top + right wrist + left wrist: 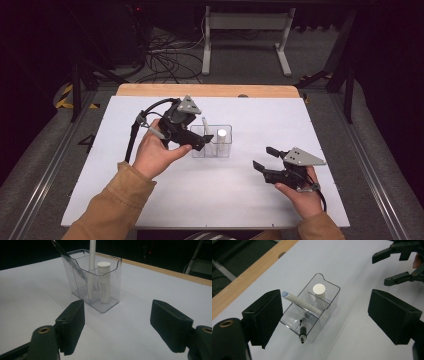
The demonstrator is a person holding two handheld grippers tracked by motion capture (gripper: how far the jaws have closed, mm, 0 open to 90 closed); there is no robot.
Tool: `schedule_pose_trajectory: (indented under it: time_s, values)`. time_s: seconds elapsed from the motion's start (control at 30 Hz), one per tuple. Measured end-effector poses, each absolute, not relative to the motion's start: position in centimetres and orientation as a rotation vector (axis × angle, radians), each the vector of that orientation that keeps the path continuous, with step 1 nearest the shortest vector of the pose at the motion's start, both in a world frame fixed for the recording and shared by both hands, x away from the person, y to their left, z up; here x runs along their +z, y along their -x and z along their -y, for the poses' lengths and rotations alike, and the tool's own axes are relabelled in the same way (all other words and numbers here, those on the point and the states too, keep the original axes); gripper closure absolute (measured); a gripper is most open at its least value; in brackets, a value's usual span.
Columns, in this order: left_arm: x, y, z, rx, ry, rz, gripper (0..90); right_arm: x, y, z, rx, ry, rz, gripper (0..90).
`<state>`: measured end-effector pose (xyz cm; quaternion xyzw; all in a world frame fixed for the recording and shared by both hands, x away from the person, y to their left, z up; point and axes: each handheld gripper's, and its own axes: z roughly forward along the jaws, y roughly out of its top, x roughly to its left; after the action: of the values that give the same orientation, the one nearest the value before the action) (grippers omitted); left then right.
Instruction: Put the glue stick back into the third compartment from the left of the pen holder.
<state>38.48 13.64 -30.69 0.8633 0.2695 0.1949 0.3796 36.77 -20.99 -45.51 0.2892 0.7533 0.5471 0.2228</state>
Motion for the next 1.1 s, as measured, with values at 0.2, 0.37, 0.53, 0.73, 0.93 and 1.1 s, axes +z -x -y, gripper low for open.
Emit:
schedule_pose_trajectory:
  time_s: [0.2, 0.37, 0.53, 0.73, 0.93, 1.1]
  values:
    - [-31.3, -37.0, -16.4, 0.506, -2.097, -0.688, 13.0, -45.4, -36.7, 21.0, 1.512, -0.795, -2.081, 28.4]
    - [-32.6, -35.6, -18.9, 0.521, -1.978, -0.664, 13.4, -45.4, -36.6, 21.0, 1.516, -0.789, -2.078, 28.0]
    - [-34.4, -34.5, -20.7, 0.548, -1.905, -0.66, 13.4, -45.3, -36.4, 21.0, 1.518, -0.785, -2.076, 27.9]
    - [-36.9, -33.3, -22.8, 0.622, -1.837, -0.671, 13.3, -45.3, -36.3, 20.9, 1.518, -0.776, -2.073, 27.7]
    - [-39.2, -32.1, -24.4, 0.67, -1.758, -0.679, 13.1, -45.3, -36.2, 20.9, 1.51, -0.761, -2.071, 25.8]
    - [-41.0, -31.5, -25.5, 0.689, -1.749, -0.684, 12.5, -45.3, -36.0, 21.2, 1.509, -0.747, -2.062, 24.5]
